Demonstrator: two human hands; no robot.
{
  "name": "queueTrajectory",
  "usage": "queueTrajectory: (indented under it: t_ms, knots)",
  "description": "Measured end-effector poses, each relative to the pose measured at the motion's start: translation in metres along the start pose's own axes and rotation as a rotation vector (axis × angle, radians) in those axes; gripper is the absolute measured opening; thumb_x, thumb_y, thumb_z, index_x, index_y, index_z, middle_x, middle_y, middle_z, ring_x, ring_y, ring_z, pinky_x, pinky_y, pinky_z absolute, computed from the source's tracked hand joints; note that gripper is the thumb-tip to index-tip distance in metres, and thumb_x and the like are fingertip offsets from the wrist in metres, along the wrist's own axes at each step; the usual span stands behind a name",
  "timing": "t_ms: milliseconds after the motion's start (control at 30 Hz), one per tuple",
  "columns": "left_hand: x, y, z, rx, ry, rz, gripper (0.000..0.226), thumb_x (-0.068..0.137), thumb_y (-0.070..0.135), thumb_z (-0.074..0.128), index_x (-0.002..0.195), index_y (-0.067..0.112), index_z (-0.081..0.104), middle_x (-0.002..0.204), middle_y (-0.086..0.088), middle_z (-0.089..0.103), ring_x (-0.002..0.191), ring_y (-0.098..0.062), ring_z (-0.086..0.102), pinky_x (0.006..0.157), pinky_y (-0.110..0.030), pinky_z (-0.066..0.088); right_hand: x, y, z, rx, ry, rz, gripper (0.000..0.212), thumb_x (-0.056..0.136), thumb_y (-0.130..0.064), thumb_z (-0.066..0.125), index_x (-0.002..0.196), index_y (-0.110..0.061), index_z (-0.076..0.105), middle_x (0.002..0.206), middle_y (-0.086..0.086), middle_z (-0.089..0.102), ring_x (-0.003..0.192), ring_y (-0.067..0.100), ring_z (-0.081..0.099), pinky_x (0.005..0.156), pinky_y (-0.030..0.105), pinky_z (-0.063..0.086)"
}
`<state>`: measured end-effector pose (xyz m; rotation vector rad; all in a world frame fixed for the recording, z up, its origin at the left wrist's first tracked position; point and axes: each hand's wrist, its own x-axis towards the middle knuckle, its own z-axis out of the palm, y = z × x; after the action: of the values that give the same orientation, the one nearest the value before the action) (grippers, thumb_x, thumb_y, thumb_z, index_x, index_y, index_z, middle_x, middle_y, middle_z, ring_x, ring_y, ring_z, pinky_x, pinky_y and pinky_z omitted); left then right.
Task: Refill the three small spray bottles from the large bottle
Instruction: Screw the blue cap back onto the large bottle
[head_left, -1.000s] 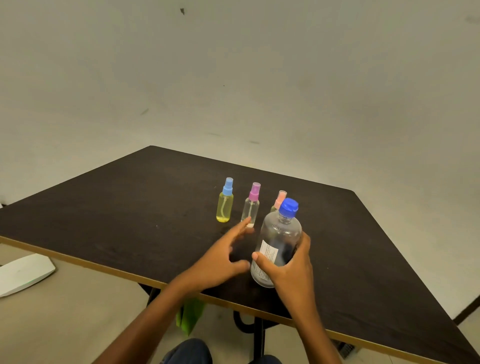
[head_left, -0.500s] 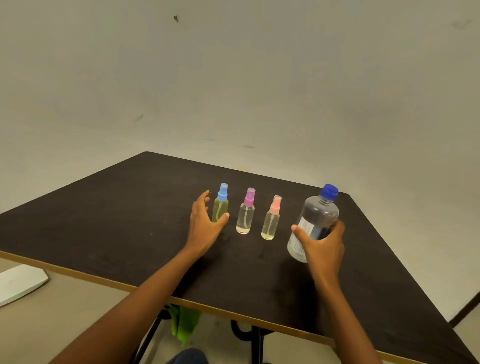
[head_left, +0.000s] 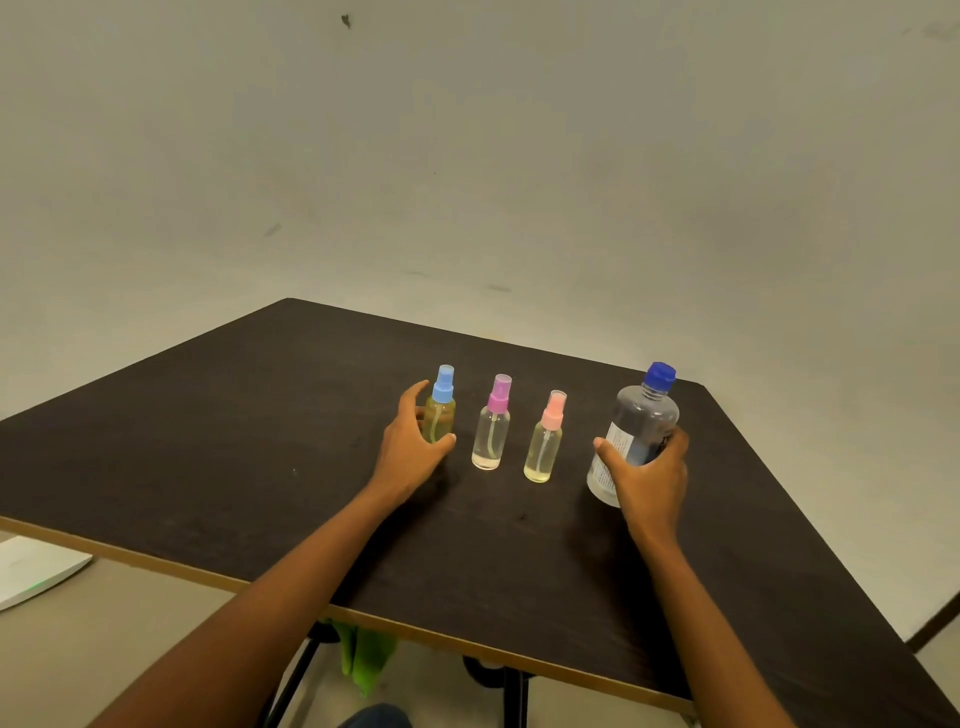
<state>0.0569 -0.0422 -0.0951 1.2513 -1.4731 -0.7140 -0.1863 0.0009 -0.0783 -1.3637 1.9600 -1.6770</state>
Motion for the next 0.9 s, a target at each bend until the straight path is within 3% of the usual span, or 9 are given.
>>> queueTrajectory:
  t_ms: [167,267,333,400,467,533,667,767,900]
  knots:
    - [0.001,-0.001,0.000,-0.009,0.017,-0.010,0.075,0.081,0.005,0.069,0.142,0.018,0.027,0.132,-0.011,0.049,0.104,-0.010,0.048,0.088,-0.023,0.041,-0.001,0.003,0.004,-0.014,-0.031,0.008,0.086,0.071,-0.034,0.076,0.139,-0.014,0.027,0.140,0.010,0.040,0.129,0.031,0.038,0.103,0.049,0.034]
    - [0.001,-0.001,0.000,-0.006,0.015,-0.014,0.074,0.081,0.004,0.068,0.142,0.018,0.027,0.132,-0.011,0.050,0.103,-0.010,0.048,0.087,-0.022,0.040,-0.004,-0.001,0.002,-0.073,-0.043,0.029,0.098,0.069,-0.040,0.076,0.144,-0.015,0.018,0.148,0.011,0.028,0.136,0.033,0.028,0.109,0.053,0.025]
    - [0.000,-0.001,0.000,-0.016,0.007,-0.018,0.074,0.082,0.002,0.067,0.142,0.018,0.027,0.131,-0.010,0.049,0.103,-0.010,0.048,0.087,-0.023,0.041,-0.014,-0.012,-0.003,-0.186,0.078,0.021,0.101,0.070,-0.045,0.075,0.146,-0.014,0.015,0.150,0.013,0.021,0.137,0.035,0.020,0.109,0.051,0.019]
    - [0.000,-0.002,0.000,-0.033,0.004,-0.019,0.075,0.081,0.001,0.066,0.142,0.019,0.026,0.129,-0.008,0.050,0.101,-0.011,0.050,0.085,-0.023,0.042,-0.032,-0.028,-0.007,-0.209,0.286,-0.151,0.084,0.076,-0.041,0.070,0.142,-0.011,0.026,0.144,0.017,0.031,0.131,0.036,0.029,0.105,0.044,0.025]
    - [0.000,-0.002,-0.001,-0.042,0.002,-0.017,0.075,0.081,0.000,0.065,0.142,0.019,0.026,0.127,-0.004,0.049,0.100,-0.010,0.051,0.083,-0.023,0.042,-0.050,-0.046,-0.004,-0.145,0.345,-0.344,0.065,0.078,-0.029,0.064,0.134,-0.008,0.038,0.135,0.017,0.043,0.121,0.032,0.040,0.097,0.034,0.032]
    - [-0.001,-0.001,-0.002,-0.051,-0.007,-0.024,0.075,0.082,-0.001,0.064,0.143,0.019,0.025,0.123,0.000,0.047,0.099,-0.010,0.050,0.083,-0.022,0.042,-0.056,-0.053,0.008,-0.033,0.156,-0.321,0.058,0.080,-0.013,0.066,0.132,-0.008,0.040,0.132,0.014,0.046,0.120,0.027,0.043,0.096,0.033,0.038]
    - [-0.002,0.000,-0.002,-0.051,-0.020,-0.030,0.076,0.082,-0.001,0.063,0.144,0.020,0.022,0.116,0.004,0.044,0.100,-0.012,0.051,0.087,-0.026,0.044,-0.052,-0.053,0.039,-0.001,-0.176,-0.054,0.075,0.081,-0.003,0.064,0.144,-0.010,0.023,0.143,0.012,0.039,0.130,0.025,0.039,0.106,0.039,0.036]
    - [-0.002,-0.001,-0.002,-0.053,-0.016,-0.046,0.078,0.083,0.001,0.063,0.145,0.021,0.020,0.108,0.001,0.050,0.094,-0.013,0.055,0.085,-0.027,0.046,-0.047,-0.047,0.059,-0.005,-0.236,0.075,0.082,0.081,0.001,0.063,0.146,-0.011,0.015,0.143,0.013,0.038,0.128,0.028,0.041,0.102,0.038,0.038]
    - [-0.001,-0.002,-0.002,-0.059,-0.022,-0.057,0.079,0.083,0.002,0.063,0.145,0.022,0.018,0.111,-0.003,0.052,0.094,-0.014,0.056,0.083,-0.026,0.044,-0.044,-0.037,0.070,-0.076,-0.183,0.046,0.063,0.084,0.000,0.058,0.139,-0.011,0.029,0.131,0.014,0.049,0.118,0.030,0.050,0.097,0.044,0.044]
